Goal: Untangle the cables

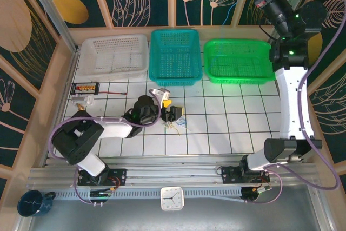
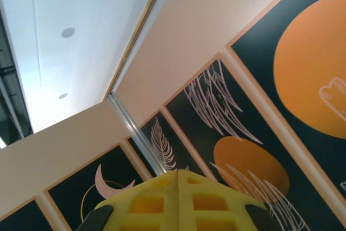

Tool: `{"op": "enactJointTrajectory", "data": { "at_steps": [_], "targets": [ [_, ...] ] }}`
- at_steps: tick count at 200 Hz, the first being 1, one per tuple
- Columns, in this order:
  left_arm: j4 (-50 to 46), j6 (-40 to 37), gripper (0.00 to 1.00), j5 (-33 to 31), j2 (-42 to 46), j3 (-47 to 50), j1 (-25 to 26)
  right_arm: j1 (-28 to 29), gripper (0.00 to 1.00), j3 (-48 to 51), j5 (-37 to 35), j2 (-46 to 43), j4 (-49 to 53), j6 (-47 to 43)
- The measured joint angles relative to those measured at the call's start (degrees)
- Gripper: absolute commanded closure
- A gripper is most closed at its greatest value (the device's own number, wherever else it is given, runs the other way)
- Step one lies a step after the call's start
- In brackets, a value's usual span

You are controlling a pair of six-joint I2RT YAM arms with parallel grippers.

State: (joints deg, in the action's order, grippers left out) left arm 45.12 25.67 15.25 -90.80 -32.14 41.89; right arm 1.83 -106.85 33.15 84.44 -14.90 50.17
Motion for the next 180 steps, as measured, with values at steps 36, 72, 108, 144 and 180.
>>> {"op": "enactJointTrajectory", "data": {
  "at_steps": [36,72,108,144,180],
  "targets": [
    [-1.1,0.7,0.05,-2.3,3.0,0.0,0.0,2.7,1.00,-2.5,0.1,3.9,0.2,-2.3],
    [-2.9,2.1,0.01,-4.7,5.7,-0.2,0.0,3.1,1.00,-5.4,0.1,8.3,1.6,-4.6],
    [-4.7,3.0,0.01,-6.1,7.3,-0.9,0.0,3.1,1.00,-6.7,-0.2,11.0,2.3,-6.3],
    [-6.1,3.6,0.01,-7.5,8.9,-0.9,0.0,3.0,1.00,-8.7,-0.8,13.4,2.3,-7.5],
    [-6.8,4.0,0.01,-8.8,10.2,-0.9,0.0,2.6,1.00,-9.9,-2.3,16.4,2.2,-8.3]
  ]
}}
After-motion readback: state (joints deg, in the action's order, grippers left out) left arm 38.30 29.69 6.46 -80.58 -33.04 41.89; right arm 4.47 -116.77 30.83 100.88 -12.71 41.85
